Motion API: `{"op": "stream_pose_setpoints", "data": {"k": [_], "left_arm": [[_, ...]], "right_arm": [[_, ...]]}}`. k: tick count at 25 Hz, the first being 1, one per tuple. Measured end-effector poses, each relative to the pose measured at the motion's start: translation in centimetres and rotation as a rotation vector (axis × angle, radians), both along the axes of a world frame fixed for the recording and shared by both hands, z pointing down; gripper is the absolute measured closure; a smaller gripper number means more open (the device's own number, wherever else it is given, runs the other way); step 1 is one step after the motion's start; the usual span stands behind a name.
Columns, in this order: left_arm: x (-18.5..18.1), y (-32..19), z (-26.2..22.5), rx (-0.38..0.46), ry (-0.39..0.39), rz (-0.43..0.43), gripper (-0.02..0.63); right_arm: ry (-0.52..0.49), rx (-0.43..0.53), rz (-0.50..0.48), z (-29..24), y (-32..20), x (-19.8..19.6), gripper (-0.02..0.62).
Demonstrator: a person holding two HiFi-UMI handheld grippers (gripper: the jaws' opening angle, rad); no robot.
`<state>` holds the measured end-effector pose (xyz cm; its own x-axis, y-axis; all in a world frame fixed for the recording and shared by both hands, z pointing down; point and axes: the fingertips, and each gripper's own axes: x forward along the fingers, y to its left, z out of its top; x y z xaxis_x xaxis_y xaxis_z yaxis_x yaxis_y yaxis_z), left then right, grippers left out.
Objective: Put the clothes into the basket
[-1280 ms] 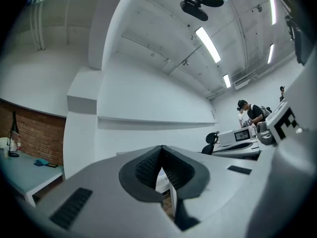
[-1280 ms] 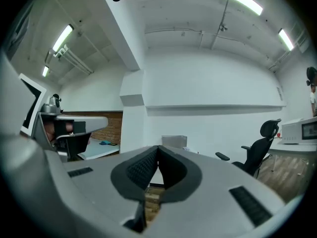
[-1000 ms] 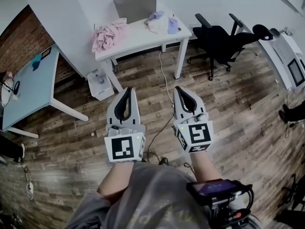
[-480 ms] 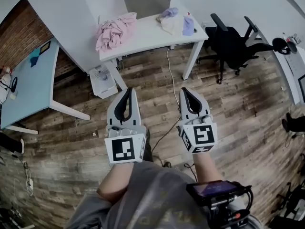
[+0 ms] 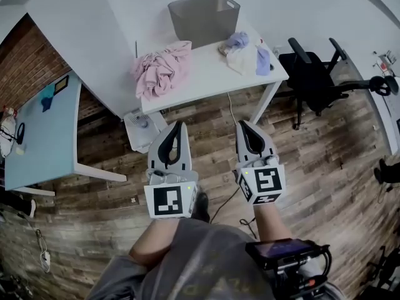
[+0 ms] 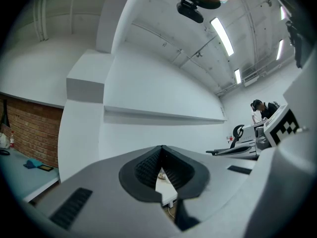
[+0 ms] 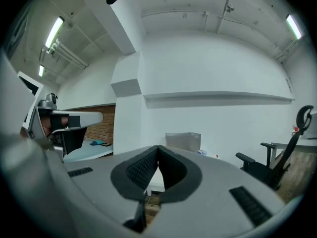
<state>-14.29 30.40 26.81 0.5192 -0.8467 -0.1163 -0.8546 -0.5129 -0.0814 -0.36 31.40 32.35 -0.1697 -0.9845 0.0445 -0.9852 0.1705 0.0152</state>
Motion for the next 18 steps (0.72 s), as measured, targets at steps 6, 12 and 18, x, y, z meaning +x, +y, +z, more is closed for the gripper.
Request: {"op": "stream_pose_setpoints", "data": {"k": [6,12,18], "left_arm": [[-2.1,-5.9,0.2,-0.002,0.003,0.012,0.598],[-3.5,-9.8,0.5,-0.008,0.011,0.015,0.598],[-3.5,-11.9,1.1,-0.007,0.002,0.029,0.598]], "right_arm": [[0.008,0.011,0.002,-0.4,-5.9,-2.2,0.589],[0.019,0.023,0.015,-0.9,-9.2,-3.2,0.589],[0.024,0.04,0.041,-1.3,-11.2,-2.8,0.589]]}}
